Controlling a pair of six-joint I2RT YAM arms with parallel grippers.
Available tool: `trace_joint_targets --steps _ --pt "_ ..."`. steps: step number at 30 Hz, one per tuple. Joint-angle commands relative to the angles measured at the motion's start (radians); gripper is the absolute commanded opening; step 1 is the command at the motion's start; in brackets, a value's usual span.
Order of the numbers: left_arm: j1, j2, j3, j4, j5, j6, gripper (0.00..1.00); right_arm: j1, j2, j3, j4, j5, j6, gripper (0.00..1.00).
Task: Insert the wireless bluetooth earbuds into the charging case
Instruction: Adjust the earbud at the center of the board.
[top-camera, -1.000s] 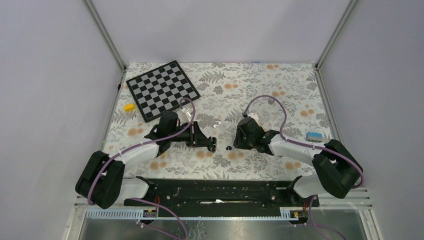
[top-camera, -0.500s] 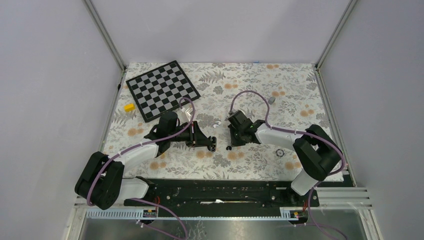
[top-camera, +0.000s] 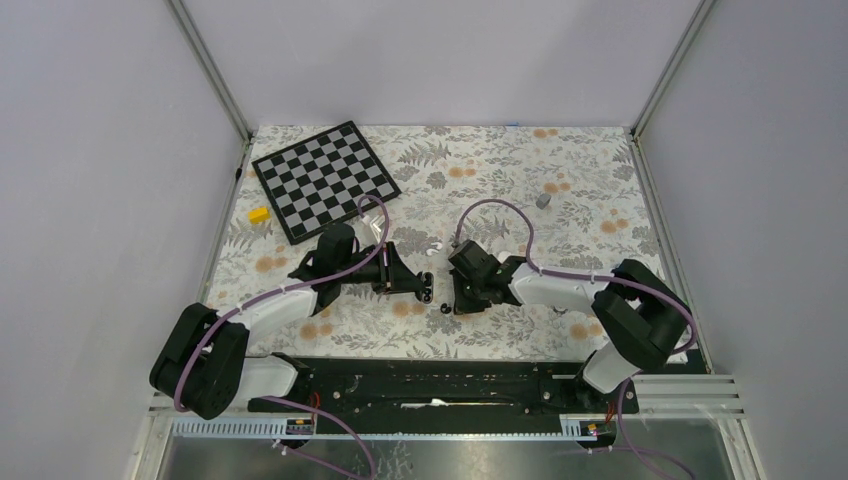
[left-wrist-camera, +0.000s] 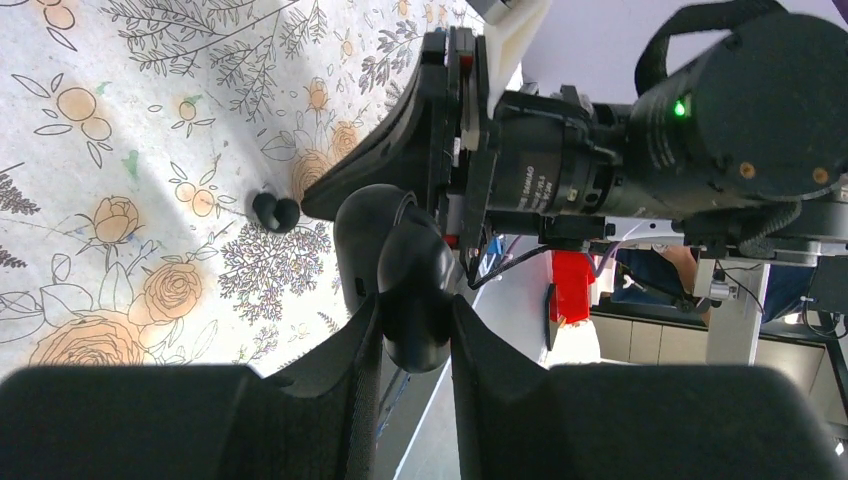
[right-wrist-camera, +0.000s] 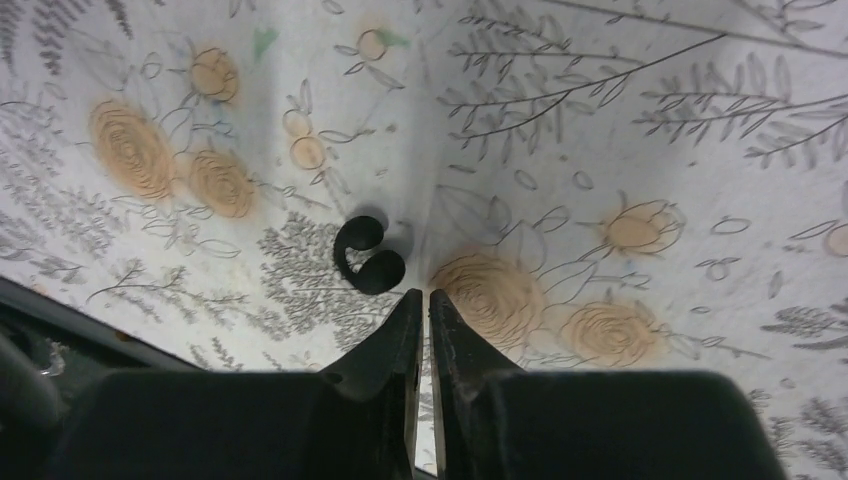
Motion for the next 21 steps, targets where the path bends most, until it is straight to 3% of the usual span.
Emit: trace_joint_targets --steps 1,7,13,21 --pt "-0.004 -0.017 0.01 0.052 0.004 0.009 0.06 0.025 -0.075 0.003 0.01 -0.014 0.097 0.12" --pt "-0.004 -0.005 0.013 0.052 0.013 0.014 0.06 0.024 -0.119 0.015 -0.023 0.11 0.058 0.14" --pt "-0.004 0.002 0.03 0.052 0.013 0.011 0.06 0.024 -0.026 0.086 -0.052 0.098 -0.013 0.27" --pt "0.014 -0.034 0.004 0.007 -0.008 0.036 0.06 0.032 -0.076 0.078 -0.041 0.08 -0.013 0.25"
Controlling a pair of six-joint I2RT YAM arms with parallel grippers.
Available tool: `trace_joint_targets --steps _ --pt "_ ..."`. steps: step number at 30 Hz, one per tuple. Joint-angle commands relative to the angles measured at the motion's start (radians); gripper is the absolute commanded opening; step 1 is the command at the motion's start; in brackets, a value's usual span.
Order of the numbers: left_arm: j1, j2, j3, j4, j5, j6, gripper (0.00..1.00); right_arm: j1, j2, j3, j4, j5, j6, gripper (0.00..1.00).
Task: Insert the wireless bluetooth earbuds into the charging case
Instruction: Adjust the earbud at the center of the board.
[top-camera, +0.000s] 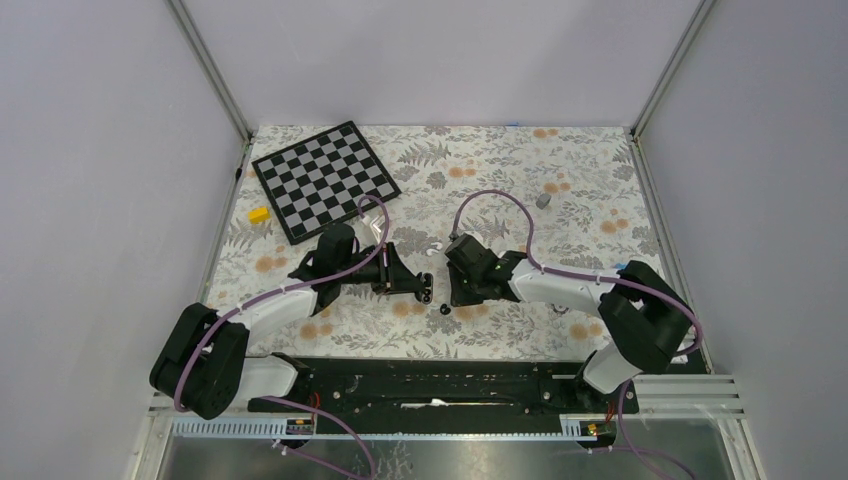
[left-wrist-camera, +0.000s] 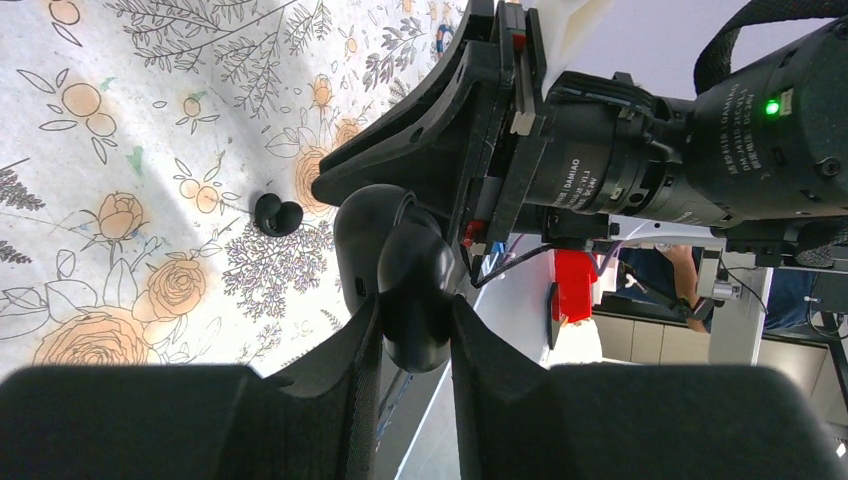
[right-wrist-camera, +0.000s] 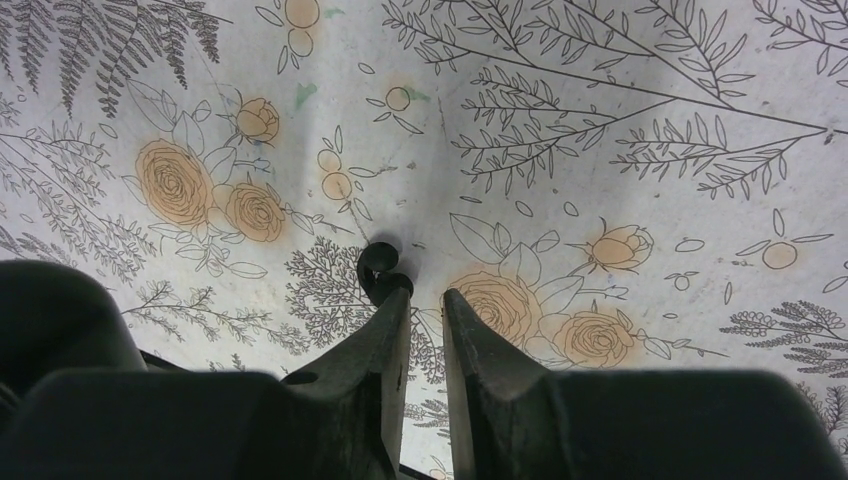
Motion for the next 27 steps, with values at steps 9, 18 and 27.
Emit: trace_joint_targets --steps 9,18,27 --pt "0.028 -0.042 -0.021 0.004 0.05 0.047 0.06 0.05 -0.115 -0.011 0.016 0.047 -0.049 0.24" --pt "0.057 -0.097 -0.006 -0.148 -0.045 0.078 0.05 0.101 -0.085 0.005 0.03 0.085 -0.13 0.24" --pt "0.159 -0.213 -0.042 -0.255 -0.095 0.079 0.05 0.143 0.017 0.081 -0.022 0.161 -0.124 0.26"
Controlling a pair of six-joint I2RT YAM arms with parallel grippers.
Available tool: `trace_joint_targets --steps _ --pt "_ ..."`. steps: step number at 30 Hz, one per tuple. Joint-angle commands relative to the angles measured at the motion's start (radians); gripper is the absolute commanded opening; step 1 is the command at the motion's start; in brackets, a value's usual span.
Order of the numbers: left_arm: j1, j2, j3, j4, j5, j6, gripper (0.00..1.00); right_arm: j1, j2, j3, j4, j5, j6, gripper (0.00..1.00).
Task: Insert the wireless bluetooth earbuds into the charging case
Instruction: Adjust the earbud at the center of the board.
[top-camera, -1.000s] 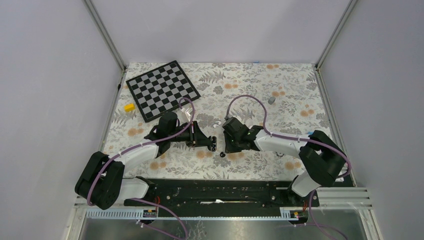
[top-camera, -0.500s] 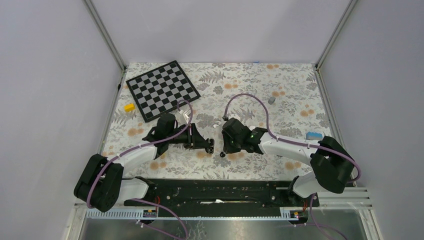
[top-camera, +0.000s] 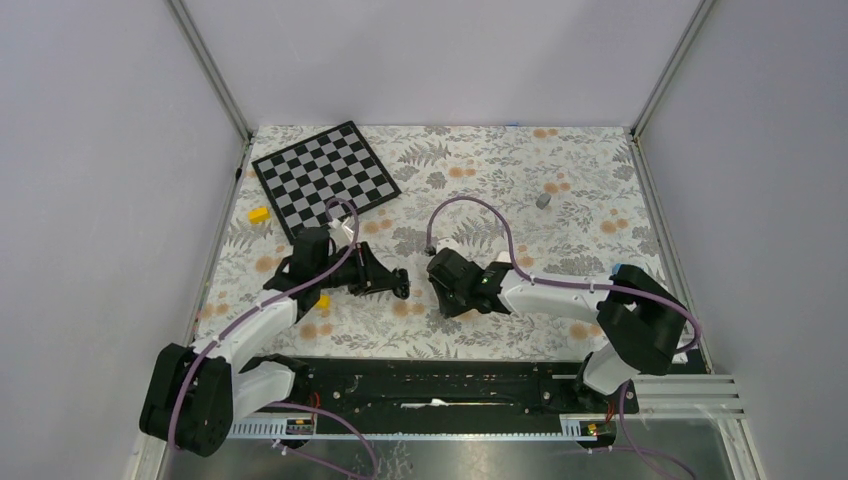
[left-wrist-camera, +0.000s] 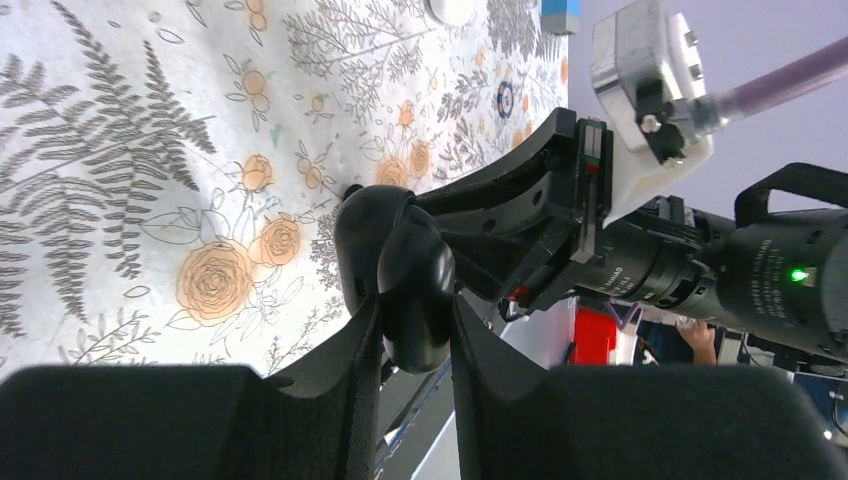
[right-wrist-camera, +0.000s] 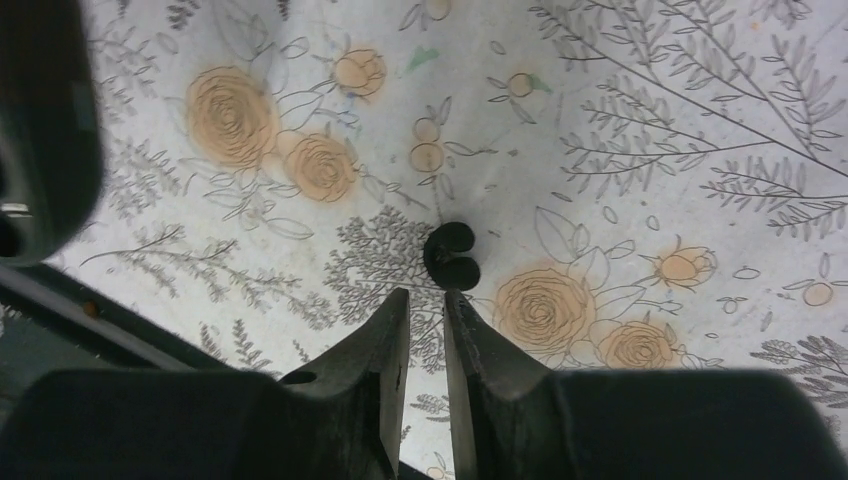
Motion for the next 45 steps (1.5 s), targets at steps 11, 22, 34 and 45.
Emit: trace_joint_targets --steps 11,22,34,45 --pt "0.04 -0.002 0.003 0.002 -0.012 0.018 0.05 0.046 -0.028 -0.039 0.077 -0.025 0.192 0.27" --pt "0.04 0.002 0.008 0.009 -0.005 0.021 0.05 0.046 0.092 -0.021 0.055 0.008 0.175 0.29" --pt "0.04 0.003 0.01 0.012 0.0 0.024 0.05 -0.137 0.065 -0.022 0.071 0.072 0.074 0.29" --pt "0.04 0.034 0.01 0.038 0.012 0.021 0.05 -0.137 -0.087 -0.08 0.022 0.139 0.137 0.3"
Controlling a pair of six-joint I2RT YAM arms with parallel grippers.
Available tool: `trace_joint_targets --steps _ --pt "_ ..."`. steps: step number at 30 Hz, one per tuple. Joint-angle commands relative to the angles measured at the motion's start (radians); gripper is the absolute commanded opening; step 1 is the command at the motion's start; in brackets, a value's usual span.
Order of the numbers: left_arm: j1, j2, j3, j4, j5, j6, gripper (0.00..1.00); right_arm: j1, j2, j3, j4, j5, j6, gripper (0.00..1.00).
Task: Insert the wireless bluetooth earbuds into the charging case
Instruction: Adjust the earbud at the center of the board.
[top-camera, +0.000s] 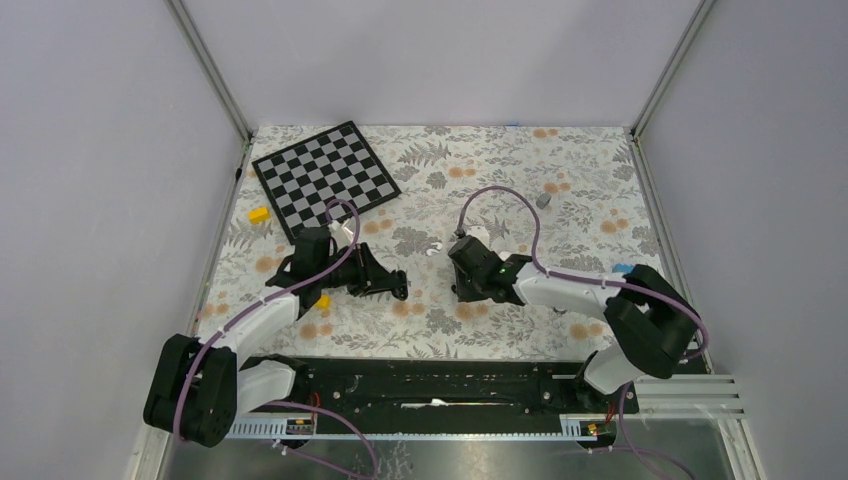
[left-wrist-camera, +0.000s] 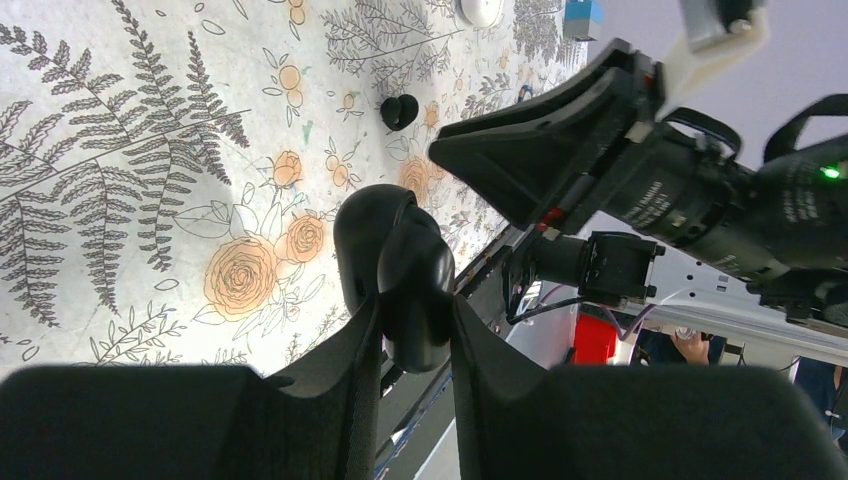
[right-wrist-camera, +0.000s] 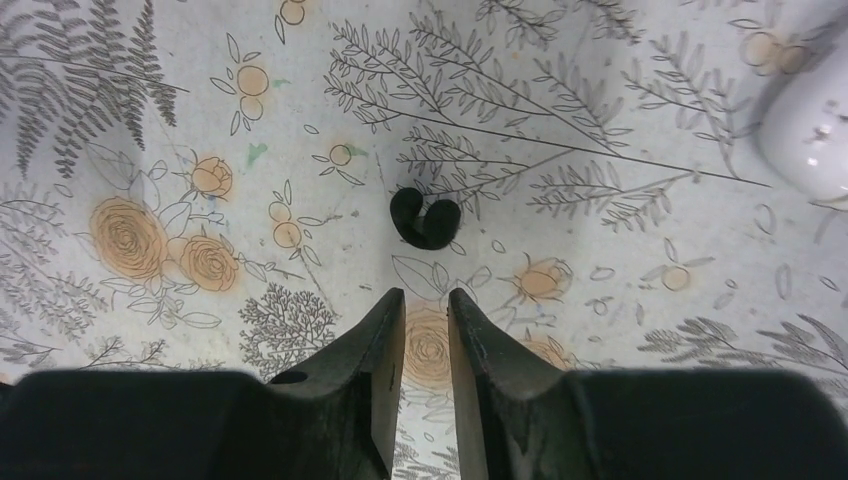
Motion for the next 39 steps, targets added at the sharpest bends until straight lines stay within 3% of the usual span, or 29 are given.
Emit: trace_joint_targets --steps 1,12,35,39 --pt "0.004 0.015 0.011 0.067 0.026 0.011 0.05 0.001 -0.109 -0.037 -0.019 0.092 0.055 0.3" --pt "0.004 0.009 0.013 0.072 0.028 0.003 0.05 0.0 -0.048 -0.054 0.035 0.088 0.253 0.32" --pt "0.004 0.017 0.021 0.069 0.05 0.009 0.05 0.0 0.08 0.013 0.055 0.155 0.237 0.32" --pt "0.004 0.015 0.022 0.069 0.054 0.009 0.05 0.0 0.1 0.04 0.055 0.172 0.199 0.24"
